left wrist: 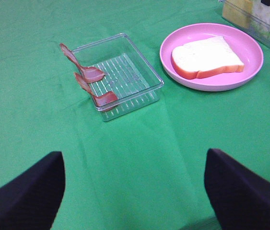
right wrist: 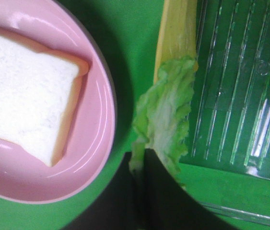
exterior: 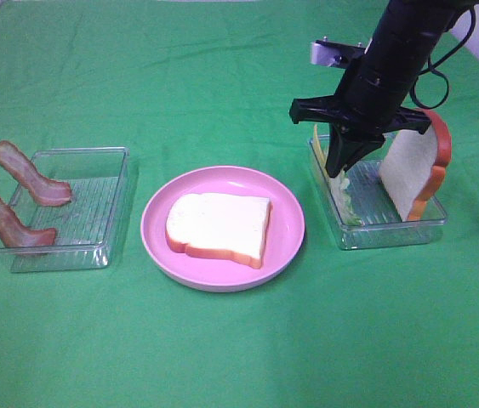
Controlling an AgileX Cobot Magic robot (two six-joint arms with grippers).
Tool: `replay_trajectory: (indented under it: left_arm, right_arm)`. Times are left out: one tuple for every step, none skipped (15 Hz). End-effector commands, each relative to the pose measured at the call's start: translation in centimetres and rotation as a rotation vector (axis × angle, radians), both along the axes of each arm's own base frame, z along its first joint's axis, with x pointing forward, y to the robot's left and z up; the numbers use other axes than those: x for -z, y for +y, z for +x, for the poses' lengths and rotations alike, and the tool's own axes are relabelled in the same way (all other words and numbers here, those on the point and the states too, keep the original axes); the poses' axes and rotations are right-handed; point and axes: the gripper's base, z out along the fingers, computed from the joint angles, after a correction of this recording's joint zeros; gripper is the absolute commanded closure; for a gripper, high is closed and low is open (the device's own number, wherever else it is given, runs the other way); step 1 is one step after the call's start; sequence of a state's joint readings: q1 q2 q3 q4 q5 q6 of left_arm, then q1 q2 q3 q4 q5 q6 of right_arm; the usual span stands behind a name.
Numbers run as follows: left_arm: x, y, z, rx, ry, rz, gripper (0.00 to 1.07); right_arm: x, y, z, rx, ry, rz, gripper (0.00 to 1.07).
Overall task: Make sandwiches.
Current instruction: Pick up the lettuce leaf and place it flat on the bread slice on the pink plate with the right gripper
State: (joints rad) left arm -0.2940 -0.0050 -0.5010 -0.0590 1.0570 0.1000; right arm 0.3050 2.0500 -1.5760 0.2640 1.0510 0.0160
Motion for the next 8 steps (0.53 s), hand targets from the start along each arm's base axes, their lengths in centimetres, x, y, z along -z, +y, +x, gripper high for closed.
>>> replay_trajectory:
  left_arm:
    - [0.0,0.1,-0.2,0.003,-0.025,-0.014,0.3]
    - [0.0,0.1,-0.2,0.003,-0.025,-0.014,0.3]
    - [0.0,0.1,-0.2,0.003,-0.025,-0.014,0.3]
    - [0.0,0.1,-0.2,0.003,-0.025,-0.014,0.3]
    - [0.0,0.1,-0.2,0.003,-0.025,-0.014,0.3]
    - [0.0,0.1,-0.2,0.003,-0.025,-0.014,0.3]
    - [0.0,0.1,-0.2,0.003,-0.025,-0.014,0.3]
    - [0.0,0.1,-0.2,0.003,-0.025,-0.014,0.3]
  right_arm:
    - [-1.4,-0.3,0.1,-0.023,0.029,-0.05,1.07]
    - [-2.0,-0.5,0.1,-0.04,0.044,-0.078,1.07]
    - [-3.6,-1.0,0.0,-0.066,0.045,-0.131,1.07]
    - [-4.2,-1.1,0.0,-0.068,0.036,-0.135,1.07]
    - [-5.4,-1.1,-0.1,-0.066,0.002,-0.126,1.07]
    - [-6.8,-1.2,-0.4,-0.063,-0.039,-0.117,1.07]
    - [-8.0,-1.3,-0.8,-0.061,-0.066,-0.106,1.07]
    - [-9.2,-1.4,-1.3,-0.059,-0.091,-0.089,1.07]
